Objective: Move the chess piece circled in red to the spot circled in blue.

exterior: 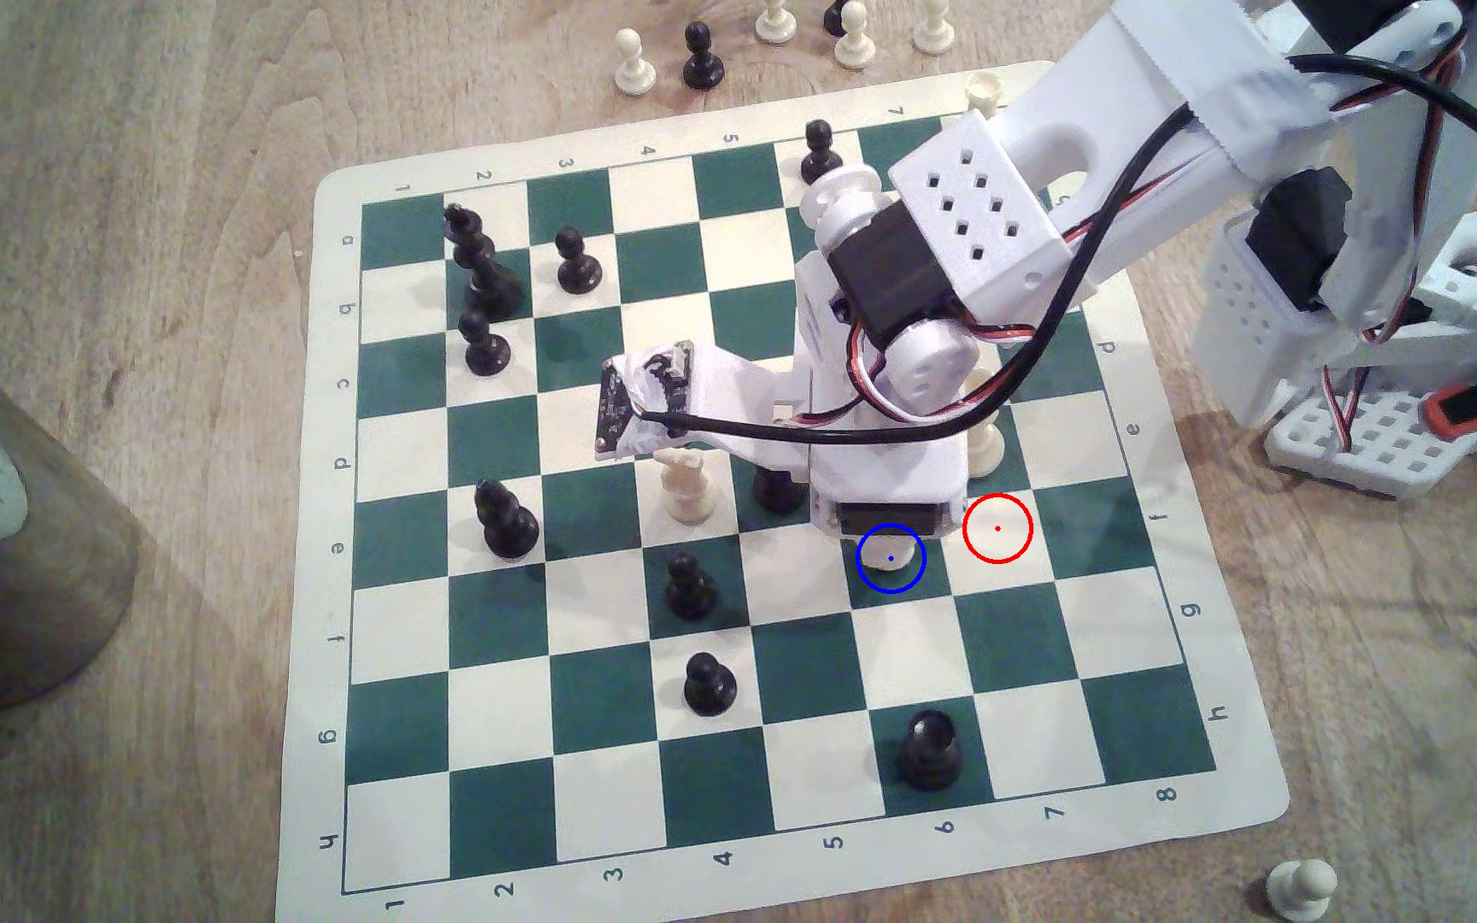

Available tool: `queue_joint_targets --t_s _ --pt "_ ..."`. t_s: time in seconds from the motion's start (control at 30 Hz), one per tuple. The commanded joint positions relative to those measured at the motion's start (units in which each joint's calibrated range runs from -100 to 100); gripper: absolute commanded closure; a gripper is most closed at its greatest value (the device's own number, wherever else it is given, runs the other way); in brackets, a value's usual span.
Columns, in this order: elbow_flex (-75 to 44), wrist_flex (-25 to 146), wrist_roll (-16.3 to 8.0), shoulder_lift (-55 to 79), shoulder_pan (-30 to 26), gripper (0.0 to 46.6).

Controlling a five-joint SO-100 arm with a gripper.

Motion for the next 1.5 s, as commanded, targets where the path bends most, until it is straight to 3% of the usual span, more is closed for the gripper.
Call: queue_joint_targets --t_s 0.0,0.27,0.63,1.1,1.47 --pt "-3.2 -0.5 0.1 -0.5 -0.3 46.4" --pt "-2.7 -0.5 0.1 -0.2 -0.7 46.2" --pt "-2.7 0.1 0.4 -0.4 -0.7 26.7" --pt "2.2 7.7 1.8 -15.4 -1.2 19.7" --pt "13.9 13.6 2.1 -36.0 -3.0 20.4"
